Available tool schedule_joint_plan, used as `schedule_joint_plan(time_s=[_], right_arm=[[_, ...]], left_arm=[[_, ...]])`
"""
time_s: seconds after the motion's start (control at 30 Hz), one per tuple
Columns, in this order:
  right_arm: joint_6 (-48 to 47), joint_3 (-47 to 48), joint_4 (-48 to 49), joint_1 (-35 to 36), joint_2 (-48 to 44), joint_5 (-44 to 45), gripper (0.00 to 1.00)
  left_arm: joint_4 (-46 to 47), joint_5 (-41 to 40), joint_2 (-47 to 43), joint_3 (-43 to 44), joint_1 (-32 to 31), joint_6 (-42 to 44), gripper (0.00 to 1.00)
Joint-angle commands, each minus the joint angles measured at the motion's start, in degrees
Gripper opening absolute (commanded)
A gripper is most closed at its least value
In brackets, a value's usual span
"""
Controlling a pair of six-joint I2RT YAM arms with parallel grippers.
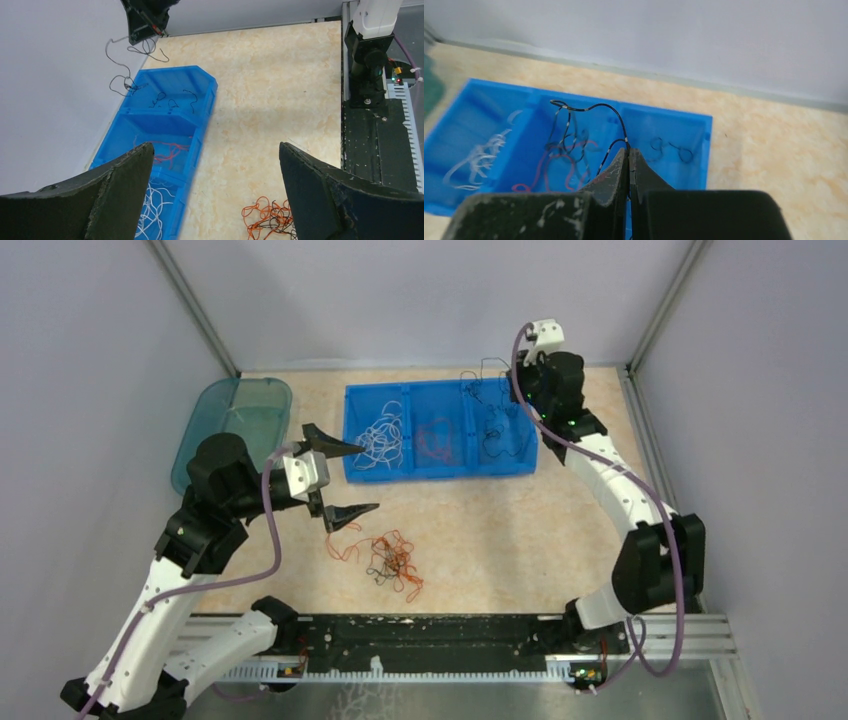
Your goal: Untangle the cables
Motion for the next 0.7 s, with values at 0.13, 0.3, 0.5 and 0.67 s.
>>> schedule_joint_plan(time_s=[0.13, 0.3, 0.5, 0.67], right_arm=[[-2.34, 3.04, -2.26, -0.17, 9.07, 12.9, 0.0], [-2.36, 6.93, -5.01, -0.17, 15.03, 11.58, 0.2], [-0.16, 9.57, -7.4, -0.03, 14.31, 6.44, 0.6], [0.18, 7.22, -8.21, 1.69, 6.69, 4.59, 0.63]], left_arm=[[-1.74, -0.11, -0.41, 0.54, -0.22, 1.24, 1.0], [-2.33, 0.03, -0.27, 0.58, -0.17, 1.27, 1.0], [-4.33, 0.33, 0.34, 0.06, -0.25, 2.42, 1.0], [-6.68, 0.18, 0.82, -0.96, -0.17, 3.99, 1.0]])
